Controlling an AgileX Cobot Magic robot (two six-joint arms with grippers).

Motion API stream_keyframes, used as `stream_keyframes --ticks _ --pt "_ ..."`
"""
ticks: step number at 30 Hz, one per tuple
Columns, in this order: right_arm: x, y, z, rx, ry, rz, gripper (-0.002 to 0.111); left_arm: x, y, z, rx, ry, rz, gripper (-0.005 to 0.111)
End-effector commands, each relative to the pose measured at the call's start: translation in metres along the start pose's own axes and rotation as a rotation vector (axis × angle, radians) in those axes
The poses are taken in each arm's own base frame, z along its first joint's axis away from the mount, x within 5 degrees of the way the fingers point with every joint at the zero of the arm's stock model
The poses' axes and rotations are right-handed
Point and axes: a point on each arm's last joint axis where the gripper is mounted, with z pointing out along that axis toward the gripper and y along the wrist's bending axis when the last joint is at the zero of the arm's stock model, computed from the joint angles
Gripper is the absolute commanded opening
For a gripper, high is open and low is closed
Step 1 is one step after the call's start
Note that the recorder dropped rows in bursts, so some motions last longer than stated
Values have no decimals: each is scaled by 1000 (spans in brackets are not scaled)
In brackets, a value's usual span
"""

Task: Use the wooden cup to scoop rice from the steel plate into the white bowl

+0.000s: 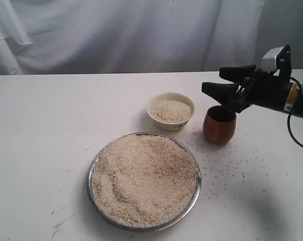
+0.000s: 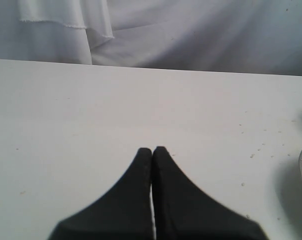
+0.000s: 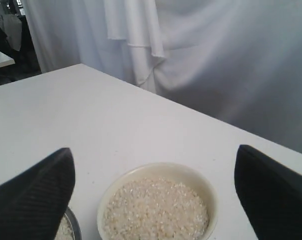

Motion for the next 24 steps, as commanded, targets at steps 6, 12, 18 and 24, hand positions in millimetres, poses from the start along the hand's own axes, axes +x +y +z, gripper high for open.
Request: stream_keyframes --ticks 6,12,18,24 --pt "-84 26 -25 21 -52 15 55 0 0 0 2 -12 0 0" --pt "-126 53 -44 19 -44 69 4 0 0 0 2 -12 0 0" --pt "-164 82 -66 230 3 161 0 0 0 0 2 -12 0 0" --pt "-171 143 -107 556 -64 218 0 0 0 0 2 -12 0 0"
